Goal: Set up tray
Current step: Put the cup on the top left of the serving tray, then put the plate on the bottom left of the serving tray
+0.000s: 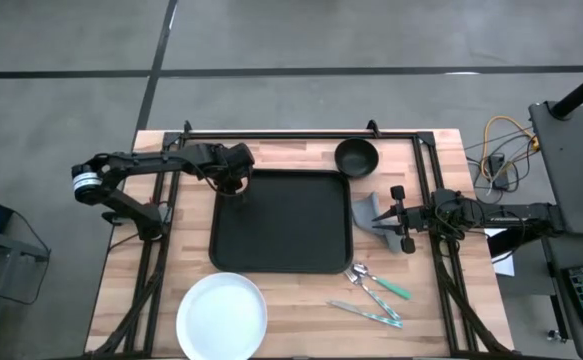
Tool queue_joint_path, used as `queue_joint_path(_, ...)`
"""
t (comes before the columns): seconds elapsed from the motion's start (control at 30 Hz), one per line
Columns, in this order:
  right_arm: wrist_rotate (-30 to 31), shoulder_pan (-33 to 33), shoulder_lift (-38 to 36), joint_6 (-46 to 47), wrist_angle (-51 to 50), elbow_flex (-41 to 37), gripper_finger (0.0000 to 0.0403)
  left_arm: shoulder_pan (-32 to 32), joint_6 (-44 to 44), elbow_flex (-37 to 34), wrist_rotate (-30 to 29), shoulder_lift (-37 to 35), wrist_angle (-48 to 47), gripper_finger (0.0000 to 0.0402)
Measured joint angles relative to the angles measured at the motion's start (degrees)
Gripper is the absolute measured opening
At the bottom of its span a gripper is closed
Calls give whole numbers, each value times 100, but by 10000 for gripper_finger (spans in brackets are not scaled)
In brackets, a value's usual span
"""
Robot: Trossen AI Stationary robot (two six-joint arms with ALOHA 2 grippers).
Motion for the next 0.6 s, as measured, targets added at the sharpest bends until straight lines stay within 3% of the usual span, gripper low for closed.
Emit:
queue_joint_path(0.4, 1, 0, 0, 0, 0, -1, 63, 0, 2, 0, 0, 0, -13, 56)
queue_joint_path(0.6, 1, -1, 0, 0, 0, -1, 63, 0, 2, 72, -27, 0, -59, 62)
